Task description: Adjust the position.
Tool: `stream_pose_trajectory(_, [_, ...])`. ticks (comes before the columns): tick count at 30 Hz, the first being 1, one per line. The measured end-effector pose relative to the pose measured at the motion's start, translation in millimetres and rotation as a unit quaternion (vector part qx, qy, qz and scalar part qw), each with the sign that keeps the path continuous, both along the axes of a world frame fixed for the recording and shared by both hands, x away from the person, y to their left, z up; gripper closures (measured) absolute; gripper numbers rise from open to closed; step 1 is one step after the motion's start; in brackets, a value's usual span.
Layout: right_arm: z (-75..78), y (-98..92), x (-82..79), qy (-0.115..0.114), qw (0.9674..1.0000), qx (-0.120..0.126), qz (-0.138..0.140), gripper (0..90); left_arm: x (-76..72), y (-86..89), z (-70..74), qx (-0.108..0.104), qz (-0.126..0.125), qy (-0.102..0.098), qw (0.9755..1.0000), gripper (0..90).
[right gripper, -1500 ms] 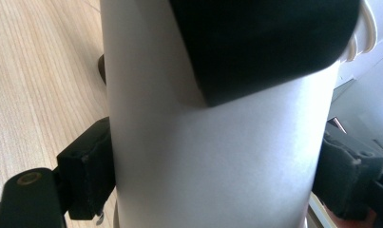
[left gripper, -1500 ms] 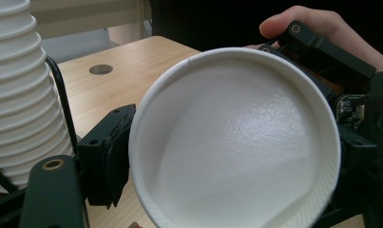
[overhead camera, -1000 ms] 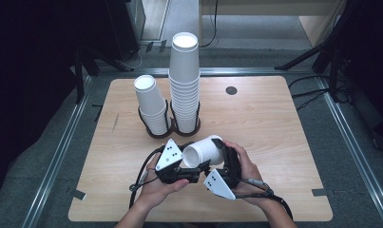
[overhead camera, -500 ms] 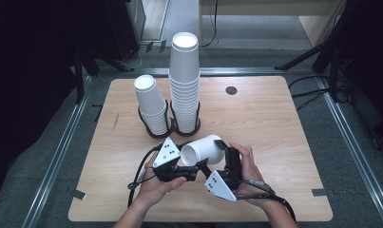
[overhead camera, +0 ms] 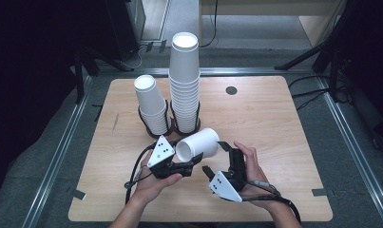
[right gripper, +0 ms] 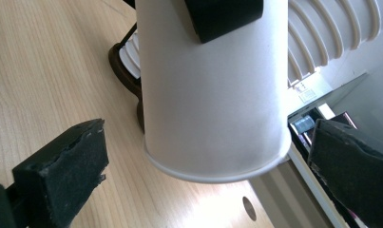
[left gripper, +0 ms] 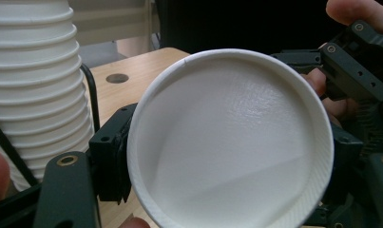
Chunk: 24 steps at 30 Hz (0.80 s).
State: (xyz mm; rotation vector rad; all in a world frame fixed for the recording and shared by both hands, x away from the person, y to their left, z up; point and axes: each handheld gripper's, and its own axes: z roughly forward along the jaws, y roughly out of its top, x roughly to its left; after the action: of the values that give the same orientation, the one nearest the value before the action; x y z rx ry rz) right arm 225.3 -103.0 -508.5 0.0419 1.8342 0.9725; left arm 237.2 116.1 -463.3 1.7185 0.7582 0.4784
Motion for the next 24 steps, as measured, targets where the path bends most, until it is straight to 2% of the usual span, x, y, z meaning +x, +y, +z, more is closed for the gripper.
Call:
stream_pose_trajectory(6, [3.8, -11.3, -1.9, 0.024, 0.9992, 0.028, -0.015, 0.0, 2.6, 1.4, -4.8, 0.000, 0.018, -0.015, 0.9997, 24.4])
stream_pose_trajectory(10, [2.9, -18.5, -3.1, 0.037, 0.9981, 0.043, -0.025, 0.0, 6.4, 4.8, -8.5, -0.003, 0.027, -0.001, 0.9996, 24.2])
stream_pose_trajectory(15, [-1.6, -25.4, -5.4, 0.037, 0.9973, 0.048, -0.041, 0.2, 6.9, 5.1, -10.8, 0.005, 0.037, -0.006, 0.9993, 24.3])
stream_pose_trajectory(18, [-1.7, -28.7, -5.3, 0.041, 0.9960, 0.062, -0.051, 0.6, 6.8, 5.2, -10.1, -0.014, 0.034, 0.000, 0.9993, 24.4])
stream_pose_trajectory(20, [-1.9, -30.4, -5.3, 0.043, 0.9949, 0.070, -0.057, 2.6, 5.9, 4.7, -10.1, -0.019, 0.035, -0.006, 0.9992, 24.4])
stream_pose_trajectory(24, [-3.3, -31.6, -4.0, 0.042, 0.9944, 0.071, -0.065, 2.8, 5.8, 4.7, -10.3, -0.033, 0.032, -0.006, 0.9989, 24.4])
